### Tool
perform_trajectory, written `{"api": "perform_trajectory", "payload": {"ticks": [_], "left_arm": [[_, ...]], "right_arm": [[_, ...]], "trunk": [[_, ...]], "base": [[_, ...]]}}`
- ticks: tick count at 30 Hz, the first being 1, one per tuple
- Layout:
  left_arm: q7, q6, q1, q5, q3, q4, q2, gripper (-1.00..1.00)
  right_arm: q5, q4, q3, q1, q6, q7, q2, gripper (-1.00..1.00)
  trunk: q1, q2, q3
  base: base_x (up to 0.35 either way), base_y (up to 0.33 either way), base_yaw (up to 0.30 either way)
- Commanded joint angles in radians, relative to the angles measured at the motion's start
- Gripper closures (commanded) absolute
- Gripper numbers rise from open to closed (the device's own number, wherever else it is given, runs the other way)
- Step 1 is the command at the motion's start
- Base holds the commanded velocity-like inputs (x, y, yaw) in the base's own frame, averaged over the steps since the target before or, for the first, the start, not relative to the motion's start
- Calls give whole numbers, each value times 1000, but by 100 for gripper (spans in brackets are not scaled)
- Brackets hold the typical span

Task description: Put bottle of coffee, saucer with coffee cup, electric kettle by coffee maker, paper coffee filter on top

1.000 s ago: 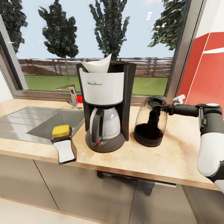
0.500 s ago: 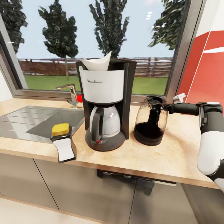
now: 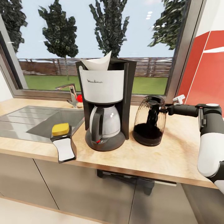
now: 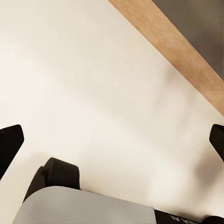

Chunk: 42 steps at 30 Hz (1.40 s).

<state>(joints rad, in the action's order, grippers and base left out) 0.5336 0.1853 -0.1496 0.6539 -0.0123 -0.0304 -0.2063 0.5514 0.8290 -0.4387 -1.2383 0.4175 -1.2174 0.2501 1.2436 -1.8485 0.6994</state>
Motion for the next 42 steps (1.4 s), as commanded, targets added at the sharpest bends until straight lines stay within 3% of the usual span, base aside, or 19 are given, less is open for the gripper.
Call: {"api": "perform_trajectory", "payload": {"ticks": [1,42], "left_arm": [[3,4,-1,1,-2,1,0,-100],[3,3,-1,1,-2,2,-1,-100]], "right_arm": [[5,1,-3,-1,9,-7,-1,-100],[6,2,-3,-1,9,-7,0,-100]], "trunk": [[0,0,1],[0,0,1]], "base": [[0,0,0],[-7,-9,0]]}}
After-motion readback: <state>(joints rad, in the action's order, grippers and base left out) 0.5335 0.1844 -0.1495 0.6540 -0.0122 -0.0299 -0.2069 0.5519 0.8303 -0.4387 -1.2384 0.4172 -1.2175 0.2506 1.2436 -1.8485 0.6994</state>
